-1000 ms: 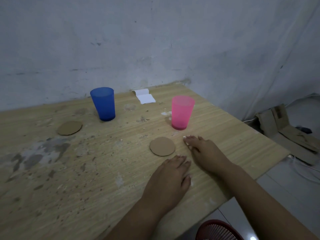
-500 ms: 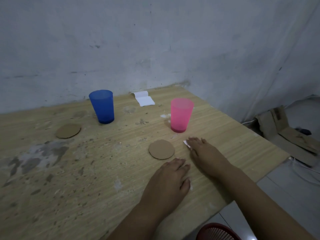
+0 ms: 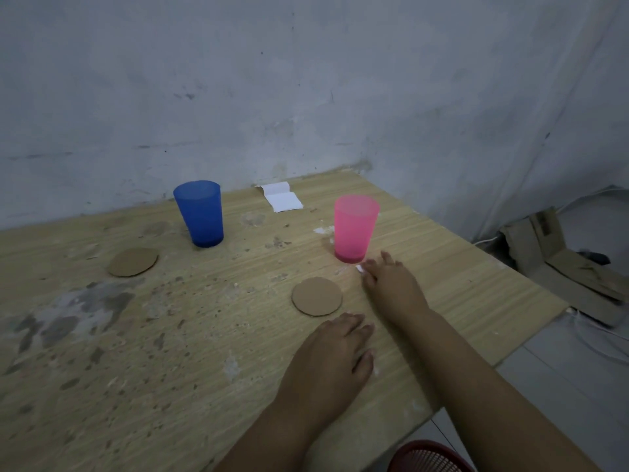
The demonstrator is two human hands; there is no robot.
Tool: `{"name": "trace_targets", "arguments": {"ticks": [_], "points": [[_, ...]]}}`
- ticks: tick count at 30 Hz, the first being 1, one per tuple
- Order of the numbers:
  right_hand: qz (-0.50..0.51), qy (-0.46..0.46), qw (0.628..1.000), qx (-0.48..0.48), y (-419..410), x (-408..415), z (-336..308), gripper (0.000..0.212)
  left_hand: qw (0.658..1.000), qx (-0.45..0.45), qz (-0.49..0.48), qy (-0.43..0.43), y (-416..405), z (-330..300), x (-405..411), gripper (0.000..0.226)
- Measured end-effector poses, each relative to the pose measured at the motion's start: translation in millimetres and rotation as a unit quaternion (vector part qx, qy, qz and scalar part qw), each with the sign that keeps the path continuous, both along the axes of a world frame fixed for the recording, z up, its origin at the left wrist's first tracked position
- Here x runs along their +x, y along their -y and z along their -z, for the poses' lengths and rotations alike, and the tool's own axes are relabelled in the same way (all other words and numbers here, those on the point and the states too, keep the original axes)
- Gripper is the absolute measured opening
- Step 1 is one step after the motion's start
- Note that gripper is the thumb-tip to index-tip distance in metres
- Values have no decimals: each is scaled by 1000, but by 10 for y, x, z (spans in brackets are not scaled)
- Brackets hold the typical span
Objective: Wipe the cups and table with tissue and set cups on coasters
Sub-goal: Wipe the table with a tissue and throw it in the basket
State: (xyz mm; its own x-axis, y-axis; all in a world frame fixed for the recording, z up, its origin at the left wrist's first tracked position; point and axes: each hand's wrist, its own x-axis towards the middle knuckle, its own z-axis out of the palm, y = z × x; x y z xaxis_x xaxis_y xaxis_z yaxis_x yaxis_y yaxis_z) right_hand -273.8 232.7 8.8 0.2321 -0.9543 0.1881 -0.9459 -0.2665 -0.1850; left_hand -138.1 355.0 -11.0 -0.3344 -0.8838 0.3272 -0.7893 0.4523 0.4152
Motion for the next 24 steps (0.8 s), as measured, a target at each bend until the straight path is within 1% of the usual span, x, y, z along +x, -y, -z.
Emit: {"name": "trace_targets", "arguments": {"ticks": [3,6,10,13,17,21,24], "points": [[-74,8,997,19,-180,40,48,40,1000,-1,1,6,-7,7,2,46],[-146,-29,989,-18,-383,-198,97,40,1000,-1,2,-3,-11,10,-3,46],[-168,-81,981,-55,-302,-293,-25,38,1000,0,-1,-1,1,-1,-1,45],[-135,-108,984,-54,-106,-229,-99,39,1000,7,1,-5,-8,2,14,46],[-36,-133,990,-21,12,-416,-114,40,1000,9,-1,-6,-25,5,21,46],[57,-84,995,16,-293,-601,-23,43,1000,1,-4,-5,-17,14,14,46],[96,-48,994,8,-598,-545,45,43,1000,-1,-4,-10,-13,20,4,45]]}}
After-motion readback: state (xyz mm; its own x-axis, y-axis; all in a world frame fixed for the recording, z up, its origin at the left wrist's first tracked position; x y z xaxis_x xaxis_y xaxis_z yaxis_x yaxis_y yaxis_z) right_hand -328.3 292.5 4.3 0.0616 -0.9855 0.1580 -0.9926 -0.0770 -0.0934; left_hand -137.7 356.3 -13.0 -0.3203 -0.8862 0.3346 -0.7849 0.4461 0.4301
